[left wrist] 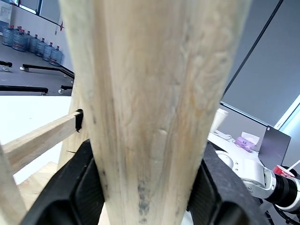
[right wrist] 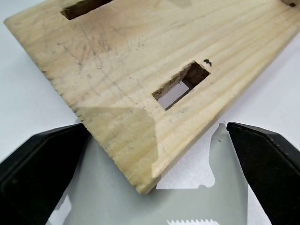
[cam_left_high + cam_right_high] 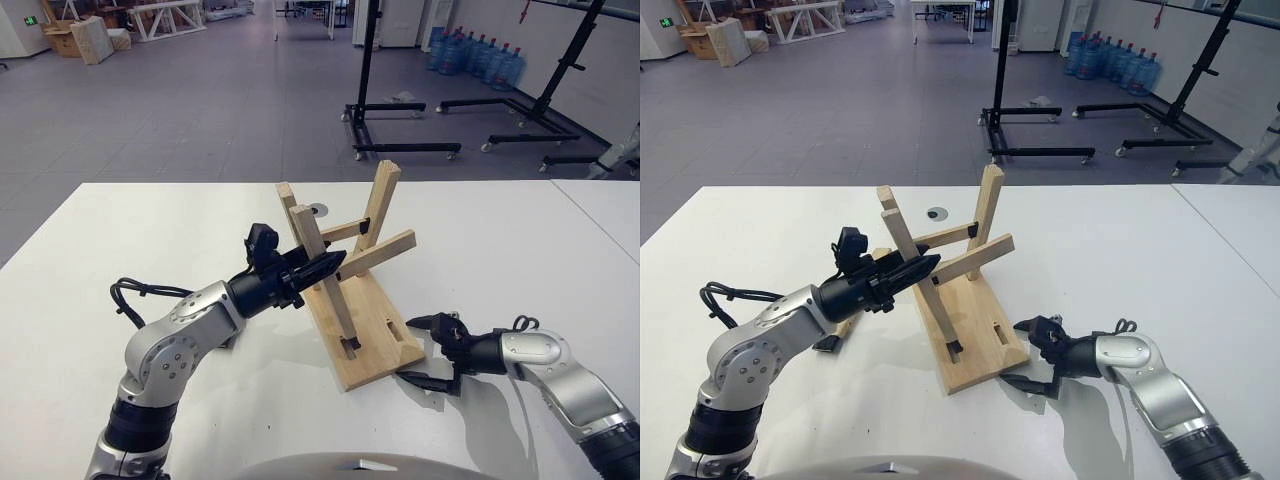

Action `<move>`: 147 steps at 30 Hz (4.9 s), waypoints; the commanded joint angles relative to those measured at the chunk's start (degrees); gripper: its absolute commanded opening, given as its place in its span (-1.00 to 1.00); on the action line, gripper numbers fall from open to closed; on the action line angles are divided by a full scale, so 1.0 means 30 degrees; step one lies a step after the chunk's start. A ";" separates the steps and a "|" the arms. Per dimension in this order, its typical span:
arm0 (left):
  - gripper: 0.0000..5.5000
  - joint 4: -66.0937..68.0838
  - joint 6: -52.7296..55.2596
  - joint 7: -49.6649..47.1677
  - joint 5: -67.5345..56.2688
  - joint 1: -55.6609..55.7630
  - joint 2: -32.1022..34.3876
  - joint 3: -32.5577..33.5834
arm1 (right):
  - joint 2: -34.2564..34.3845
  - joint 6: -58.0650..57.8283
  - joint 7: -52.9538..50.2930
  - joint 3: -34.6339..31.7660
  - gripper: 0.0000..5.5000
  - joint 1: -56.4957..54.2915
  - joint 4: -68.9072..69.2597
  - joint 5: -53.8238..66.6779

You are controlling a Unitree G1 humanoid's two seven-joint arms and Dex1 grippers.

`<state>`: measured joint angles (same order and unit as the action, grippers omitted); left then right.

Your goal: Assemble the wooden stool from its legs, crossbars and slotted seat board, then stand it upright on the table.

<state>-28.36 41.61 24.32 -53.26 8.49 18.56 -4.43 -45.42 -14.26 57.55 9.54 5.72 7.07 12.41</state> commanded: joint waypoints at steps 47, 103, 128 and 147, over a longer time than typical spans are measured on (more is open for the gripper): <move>-0.24 0.0631 0.0199 0.1718 0.1236 -0.0204 -0.0123 0.0390 | 0.0096 -0.3274 0.0185 -0.1329 0.62 0.0584 0.1273 0.1724; -0.24 -0.1064 0.0991 0.2176 0.1300 0.0391 0.1683 0.0937 | 0.0405 -0.3723 -0.0022 -0.0562 0.62 0.0465 0.1861 0.1753; -0.24 0.0401 -0.1719 0.4680 0.5261 -0.0262 0.2766 -0.1014 | 0.0579 -0.3696 -0.0070 -0.0232 0.62 0.0408 0.1898 0.1723; -0.24 0.3556 -0.4372 0.5831 1.1755 -0.1647 0.4701 -0.6932 | 0.1157 -0.4060 -0.0752 0.0132 0.62 0.0739 0.2223 0.1916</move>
<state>-24.19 23.98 41.93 -23.12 8.70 30.29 -20.49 -42.81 -25.39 55.20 8.77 7.81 13.03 18.00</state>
